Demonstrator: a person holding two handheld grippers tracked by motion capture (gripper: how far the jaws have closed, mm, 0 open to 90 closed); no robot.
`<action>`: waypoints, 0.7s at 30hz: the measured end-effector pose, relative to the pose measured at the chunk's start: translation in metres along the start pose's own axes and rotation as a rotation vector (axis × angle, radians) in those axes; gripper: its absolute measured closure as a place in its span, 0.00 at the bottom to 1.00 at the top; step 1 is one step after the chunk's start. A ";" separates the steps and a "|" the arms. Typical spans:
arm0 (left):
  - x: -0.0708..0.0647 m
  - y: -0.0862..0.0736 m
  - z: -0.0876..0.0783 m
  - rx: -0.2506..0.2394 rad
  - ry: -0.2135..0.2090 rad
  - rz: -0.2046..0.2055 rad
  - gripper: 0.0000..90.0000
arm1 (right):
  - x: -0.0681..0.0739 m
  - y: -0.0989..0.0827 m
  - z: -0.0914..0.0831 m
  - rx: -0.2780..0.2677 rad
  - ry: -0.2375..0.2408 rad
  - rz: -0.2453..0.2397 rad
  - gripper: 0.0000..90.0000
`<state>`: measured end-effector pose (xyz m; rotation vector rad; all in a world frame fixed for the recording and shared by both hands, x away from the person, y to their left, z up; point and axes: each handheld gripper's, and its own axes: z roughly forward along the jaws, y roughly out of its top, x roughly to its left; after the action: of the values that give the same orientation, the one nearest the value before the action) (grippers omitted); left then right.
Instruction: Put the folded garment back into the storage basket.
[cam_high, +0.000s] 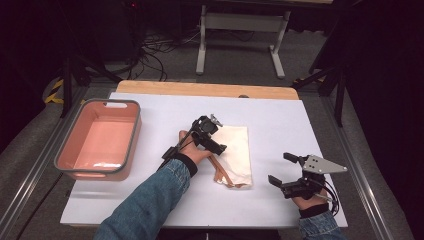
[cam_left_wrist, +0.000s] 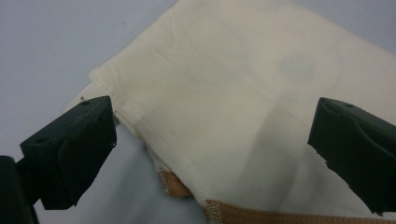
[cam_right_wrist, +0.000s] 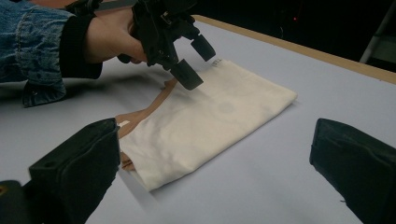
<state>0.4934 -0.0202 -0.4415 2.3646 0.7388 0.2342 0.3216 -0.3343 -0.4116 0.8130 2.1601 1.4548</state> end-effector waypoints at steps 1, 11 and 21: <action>0.000 0.000 0.000 0.000 0.000 0.000 0.02 | 0.000 0.000 0.000 0.000 0.000 0.000 0.03; 0.005 -0.002 0.012 0.068 -0.005 -0.065 0.01 | 0.000 0.000 0.000 0.002 0.002 0.002 0.03; -0.004 0.000 0.014 0.070 0.006 -0.050 0.05 | -0.001 -0.001 0.000 0.003 0.003 0.005 0.03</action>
<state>0.4950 -0.0299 -0.4522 2.4088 0.8209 0.1973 0.3222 -0.3346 -0.4123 0.8186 2.1642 1.4564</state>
